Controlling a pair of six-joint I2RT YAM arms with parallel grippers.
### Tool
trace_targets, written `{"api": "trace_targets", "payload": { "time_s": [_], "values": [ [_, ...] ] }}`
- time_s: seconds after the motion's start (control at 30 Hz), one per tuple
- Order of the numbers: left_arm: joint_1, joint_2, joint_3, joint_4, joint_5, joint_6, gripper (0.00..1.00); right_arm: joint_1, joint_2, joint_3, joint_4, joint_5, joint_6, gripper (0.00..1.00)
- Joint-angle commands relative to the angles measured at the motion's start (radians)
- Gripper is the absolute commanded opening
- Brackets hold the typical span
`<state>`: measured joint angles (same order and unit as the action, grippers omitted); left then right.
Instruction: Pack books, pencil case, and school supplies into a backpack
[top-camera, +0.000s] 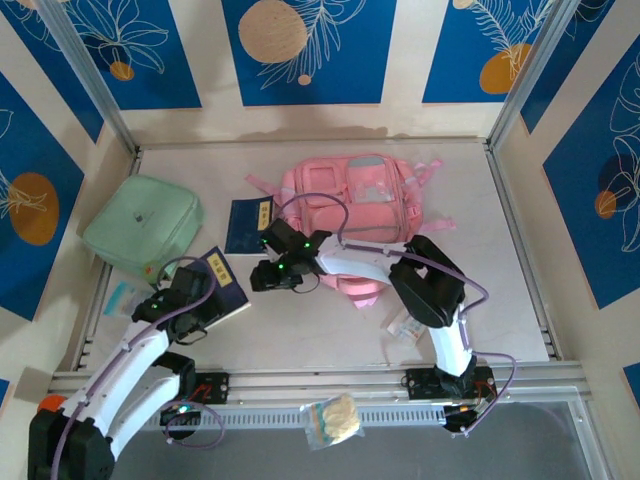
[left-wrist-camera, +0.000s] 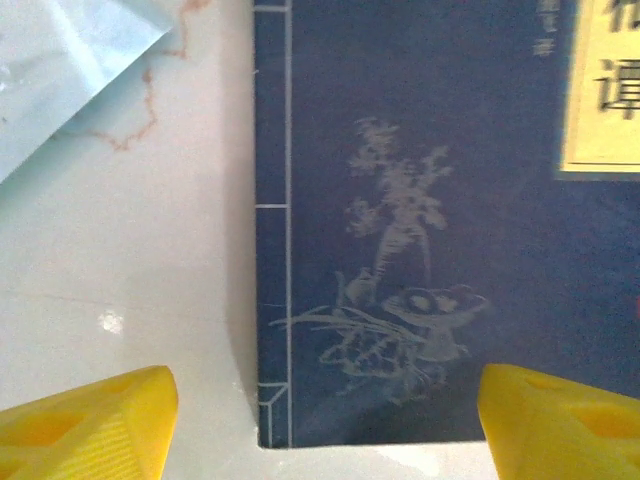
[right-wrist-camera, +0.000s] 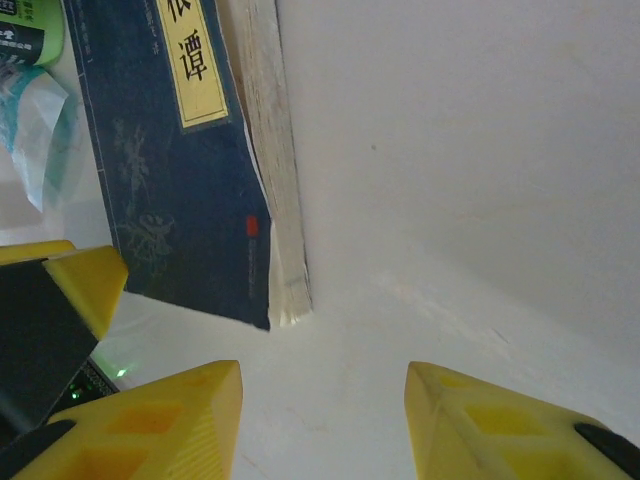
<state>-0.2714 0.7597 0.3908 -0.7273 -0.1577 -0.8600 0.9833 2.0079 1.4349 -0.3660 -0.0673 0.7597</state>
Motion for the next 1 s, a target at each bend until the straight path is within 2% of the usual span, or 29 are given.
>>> {"api": "trace_targets", "payload": {
  "time_s": [0.0, 0.17, 0.3, 0.73, 0.97],
  "values": [
    [0.037, -0.013, -0.033, 0.097, 0.066, -0.004, 0.77, 0.011, 0.05, 0.06, -0.021, -0.008, 0.013, 0.47],
    [0.086, 0.027, -0.05, 0.097, 0.069, 0.017, 0.74, 0.016, 0.135, 0.151, -0.044, -0.017, 0.012, 0.47],
    [0.113, 0.025, -0.098, 0.186, 0.154, 0.004, 0.7, 0.021, 0.195, 0.218, -0.071, -0.031, 0.005, 0.45],
    [0.116, -0.011, -0.121, 0.242, 0.251, -0.021, 0.57, 0.041, 0.288, 0.314, -0.115, -0.089, 0.003, 0.42],
    [0.116, -0.055, -0.144, 0.258, 0.274, -0.03, 0.54, 0.063, 0.306, 0.339, -0.103, -0.13, 0.0, 0.42]
  ]
}}
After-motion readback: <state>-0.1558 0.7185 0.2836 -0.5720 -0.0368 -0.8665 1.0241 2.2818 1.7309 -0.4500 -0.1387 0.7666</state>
